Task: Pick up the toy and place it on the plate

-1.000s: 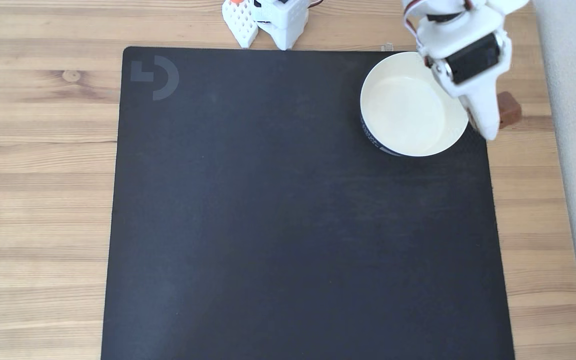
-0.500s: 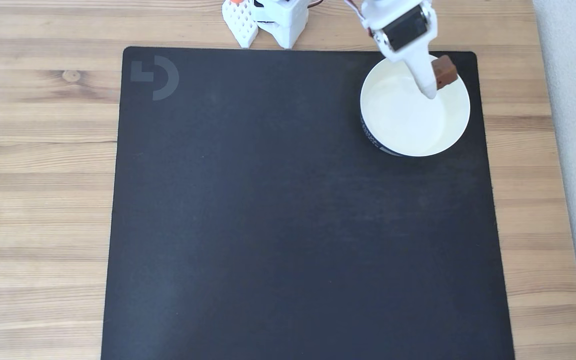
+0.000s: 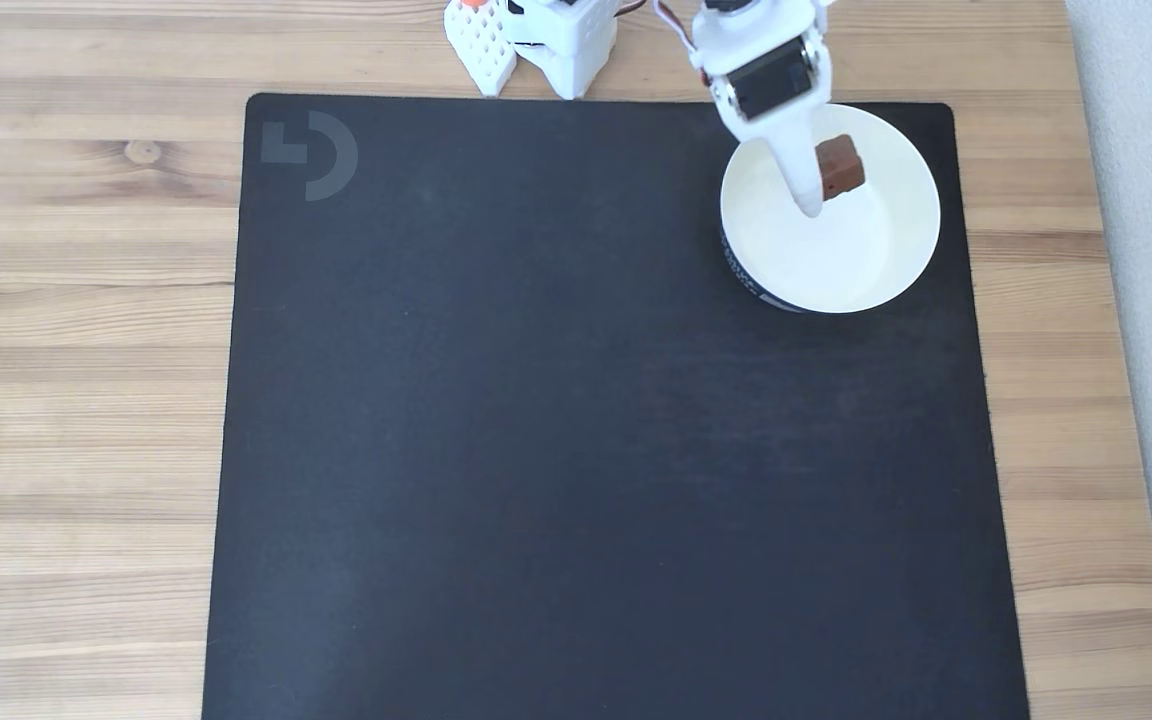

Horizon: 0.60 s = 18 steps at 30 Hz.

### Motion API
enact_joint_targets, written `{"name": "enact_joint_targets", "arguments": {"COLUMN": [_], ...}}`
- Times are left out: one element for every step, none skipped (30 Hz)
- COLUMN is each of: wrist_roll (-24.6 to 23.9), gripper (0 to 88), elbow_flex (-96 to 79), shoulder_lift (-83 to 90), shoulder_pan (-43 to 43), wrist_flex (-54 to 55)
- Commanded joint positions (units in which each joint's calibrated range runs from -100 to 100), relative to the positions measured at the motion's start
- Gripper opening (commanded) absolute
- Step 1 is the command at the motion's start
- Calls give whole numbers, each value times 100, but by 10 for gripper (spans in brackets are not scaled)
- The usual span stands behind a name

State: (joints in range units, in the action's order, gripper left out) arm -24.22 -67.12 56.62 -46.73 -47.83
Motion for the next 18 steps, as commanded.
{"name": "enact_joint_targets", "arguments": {"wrist_roll": [27,27,27,6,-15,-15,-20,-20,-20,-10,-5,6,6,6,6,0,-5,-5], "gripper": [226,226,226,226,227,228,227,227,226,226,226,226,226,226,226,226,226,226], "elbow_flex": [20,20,20,20,11,11,11,11,20,20,20,29,29,29,29,29,38,47], "shoulder_lift": [86,86,86,86,78,70,86,86,86,86,86,95,95,95,95,95,95,95], "shoulder_pan": [18,18,18,35,35,43,43,43,43,43,52,52,60,69,102,127,135,144], "wrist_flex": [-35,-35,-35,-35,-35,-35,-35,-35,-35,-35,-27,7,7,15,15,7,-1,-1]}}
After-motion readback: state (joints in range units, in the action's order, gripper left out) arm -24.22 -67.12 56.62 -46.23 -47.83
